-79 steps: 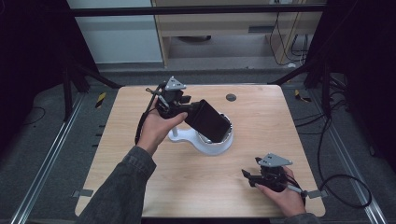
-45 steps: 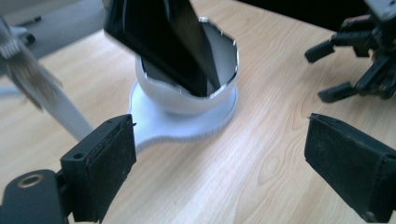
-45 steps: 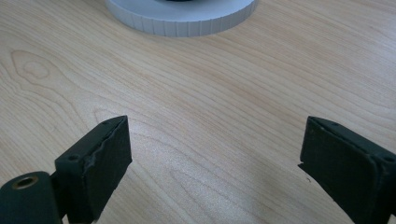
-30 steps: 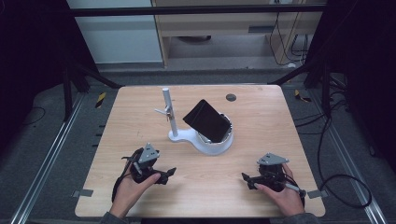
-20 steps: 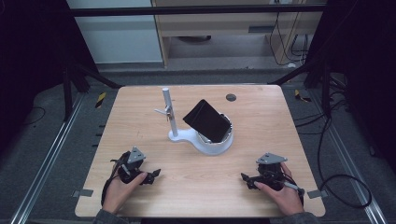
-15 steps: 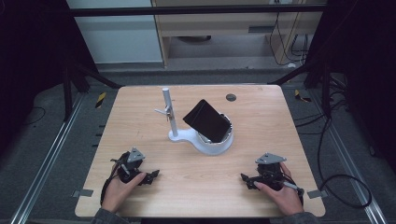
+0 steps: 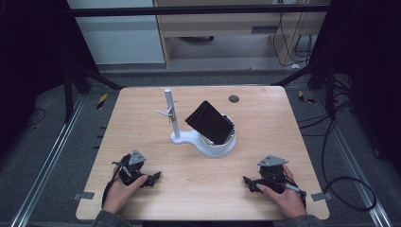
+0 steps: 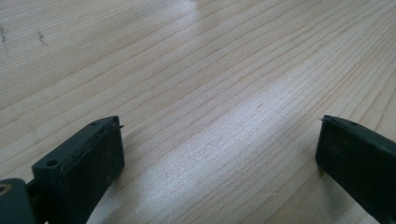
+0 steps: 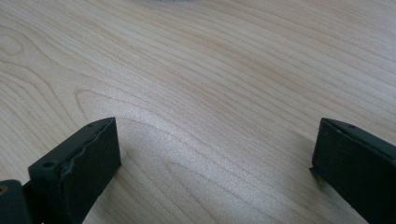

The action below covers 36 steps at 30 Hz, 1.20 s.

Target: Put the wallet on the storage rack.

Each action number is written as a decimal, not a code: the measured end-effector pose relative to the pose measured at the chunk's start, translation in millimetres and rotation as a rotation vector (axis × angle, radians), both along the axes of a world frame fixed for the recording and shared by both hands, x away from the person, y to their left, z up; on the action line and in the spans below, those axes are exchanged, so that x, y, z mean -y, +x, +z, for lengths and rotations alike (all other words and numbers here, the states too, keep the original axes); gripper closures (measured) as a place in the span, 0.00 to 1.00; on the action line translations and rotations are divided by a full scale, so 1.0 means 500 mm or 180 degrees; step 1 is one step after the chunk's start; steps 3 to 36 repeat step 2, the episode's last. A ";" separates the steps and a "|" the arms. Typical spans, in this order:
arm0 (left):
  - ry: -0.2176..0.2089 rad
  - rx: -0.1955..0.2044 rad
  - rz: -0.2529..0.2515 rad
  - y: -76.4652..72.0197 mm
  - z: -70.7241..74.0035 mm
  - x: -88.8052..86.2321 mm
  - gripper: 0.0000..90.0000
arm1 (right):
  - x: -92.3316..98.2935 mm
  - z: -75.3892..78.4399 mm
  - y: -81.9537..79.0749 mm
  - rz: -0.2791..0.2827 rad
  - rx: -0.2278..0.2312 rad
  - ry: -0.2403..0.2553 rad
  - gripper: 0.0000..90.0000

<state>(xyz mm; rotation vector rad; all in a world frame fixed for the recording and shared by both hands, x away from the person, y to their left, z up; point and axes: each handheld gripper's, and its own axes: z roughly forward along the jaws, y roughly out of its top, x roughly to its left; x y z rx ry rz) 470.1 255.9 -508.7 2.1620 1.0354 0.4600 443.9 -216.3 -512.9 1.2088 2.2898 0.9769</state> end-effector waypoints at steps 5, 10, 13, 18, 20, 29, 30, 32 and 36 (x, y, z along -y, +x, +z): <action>-0.0001 0.0000 0.0005 0.000 0.000 0.000 0.00 | 0.000 0.000 0.000 -0.0007 -0.0002 -0.0006 0.01; -0.0001 0.0000 0.0005 0.000 0.000 0.000 0.00 | 0.000 0.000 0.000 -0.0007 -0.0002 -0.0006 0.01; -0.0001 0.0000 0.0005 0.000 0.000 0.000 0.00 | 0.000 0.000 0.000 -0.0007 -0.0002 -0.0006 0.01; -0.0001 0.0000 0.0005 0.000 0.000 0.000 0.00 | 0.000 0.000 0.000 -0.0007 -0.0002 -0.0006 0.01; -0.0001 0.0000 0.0005 0.000 0.000 0.000 0.00 | 0.000 0.000 0.000 -0.0007 -0.0002 -0.0006 0.01; -0.0001 0.0000 0.0005 0.000 0.000 0.000 0.00 | 0.000 0.000 0.000 -0.0007 -0.0002 -0.0006 0.01; -0.0001 0.0000 0.0005 0.000 0.000 0.000 0.00 | 0.000 0.000 0.000 -0.0007 -0.0002 -0.0006 0.01; -0.0001 0.0000 0.0005 0.000 0.000 0.000 0.00 | 0.000 0.000 0.000 -0.0007 -0.0002 -0.0006 0.01; -0.0001 0.0000 0.0005 0.000 0.000 0.000 0.00 | 0.000 0.000 0.000 -0.0007 -0.0002 -0.0006 0.01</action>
